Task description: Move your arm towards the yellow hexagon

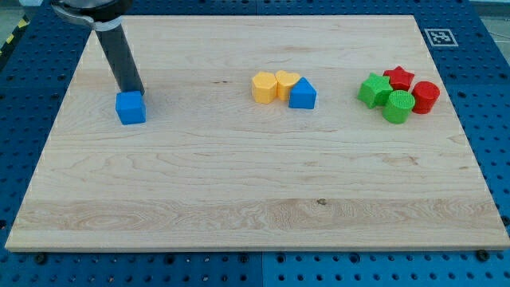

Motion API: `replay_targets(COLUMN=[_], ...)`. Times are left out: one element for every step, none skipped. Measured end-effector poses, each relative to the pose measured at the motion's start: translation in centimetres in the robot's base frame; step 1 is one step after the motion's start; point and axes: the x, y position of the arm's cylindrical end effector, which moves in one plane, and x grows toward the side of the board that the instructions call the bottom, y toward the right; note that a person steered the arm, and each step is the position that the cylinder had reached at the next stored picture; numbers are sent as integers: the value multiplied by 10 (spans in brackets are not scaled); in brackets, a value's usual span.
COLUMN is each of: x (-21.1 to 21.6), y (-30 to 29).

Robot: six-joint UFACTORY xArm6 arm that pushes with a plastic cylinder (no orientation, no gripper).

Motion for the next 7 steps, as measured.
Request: replay_targets(x=[11, 13, 13, 13, 13, 13, 13], y=[0, 0, 8, 15, 17, 33, 33])
